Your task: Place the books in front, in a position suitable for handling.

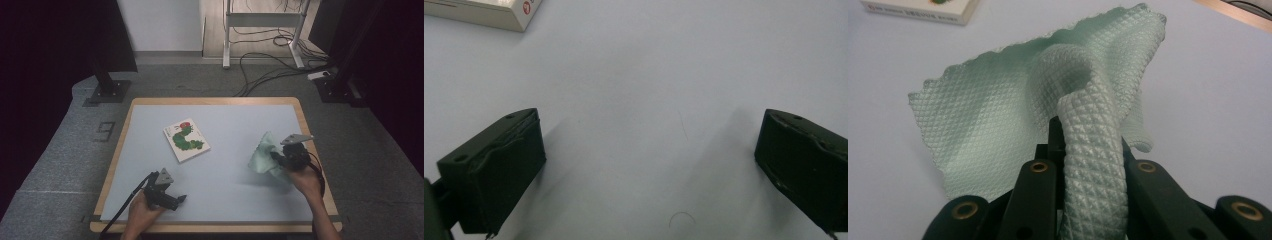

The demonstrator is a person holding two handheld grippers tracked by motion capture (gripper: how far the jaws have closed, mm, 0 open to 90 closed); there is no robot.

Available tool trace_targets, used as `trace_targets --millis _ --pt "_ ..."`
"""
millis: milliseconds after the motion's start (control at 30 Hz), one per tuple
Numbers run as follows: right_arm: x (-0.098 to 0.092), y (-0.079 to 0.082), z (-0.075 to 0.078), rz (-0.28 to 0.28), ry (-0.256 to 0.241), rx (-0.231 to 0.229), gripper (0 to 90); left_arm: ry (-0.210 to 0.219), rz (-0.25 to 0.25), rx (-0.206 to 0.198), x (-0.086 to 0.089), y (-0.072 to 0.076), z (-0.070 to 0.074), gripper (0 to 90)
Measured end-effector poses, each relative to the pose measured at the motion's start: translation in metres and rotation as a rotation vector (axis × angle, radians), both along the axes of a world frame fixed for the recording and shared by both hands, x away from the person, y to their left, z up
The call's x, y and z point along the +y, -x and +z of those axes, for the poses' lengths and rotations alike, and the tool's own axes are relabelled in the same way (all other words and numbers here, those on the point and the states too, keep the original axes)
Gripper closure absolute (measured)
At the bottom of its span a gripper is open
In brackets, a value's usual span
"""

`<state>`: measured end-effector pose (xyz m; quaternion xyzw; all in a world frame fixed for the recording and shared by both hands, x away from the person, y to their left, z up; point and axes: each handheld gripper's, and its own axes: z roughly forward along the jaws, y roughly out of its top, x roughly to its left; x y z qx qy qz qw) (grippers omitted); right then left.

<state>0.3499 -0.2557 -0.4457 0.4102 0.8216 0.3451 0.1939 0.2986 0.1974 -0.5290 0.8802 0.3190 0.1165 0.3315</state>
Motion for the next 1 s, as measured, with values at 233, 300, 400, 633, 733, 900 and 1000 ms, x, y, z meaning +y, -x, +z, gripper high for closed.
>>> trace_targets --millis 233,300,400,633,733,900,1000 --pt "-0.025 0.015 -0.012 -0.049 -0.007 0.012 79.2 0.003 0.003 -0.001 0.0 0.0 0.0 0.0" --pt "-0.028 0.016 -0.016 -0.052 -0.009 0.019 79.2 0.003 0.003 -0.001 0.0 0.0 0.0 0.0" --pt "-0.033 0.017 -0.032 -0.062 -0.01 0.035 78.7 0.002 0.003 -0.001 0.0 0.0 0.0 0.0" --pt "-0.034 0.017 -0.054 -0.064 -0.008 0.058 77.4 0.002 0.003 -0.001 0.0 0.0 0.0 0.0" --pt "-0.033 0.017 -0.067 -0.06 -0.006 0.08 75.0 0.003 0.003 -0.001 0.0 0.0 0.0 0.0" --pt "-0.036 0.018 -0.074 -0.06 -0.035 0.09 73.6 0.002 0.003 -0.001 0.0 0.0 0.0 0.0" --pt "-0.035 0.018 -0.073 -0.057 -0.025 0.09 72.3 0.002 0.003 -0.001 0.0 0.0 0.0 0.0"
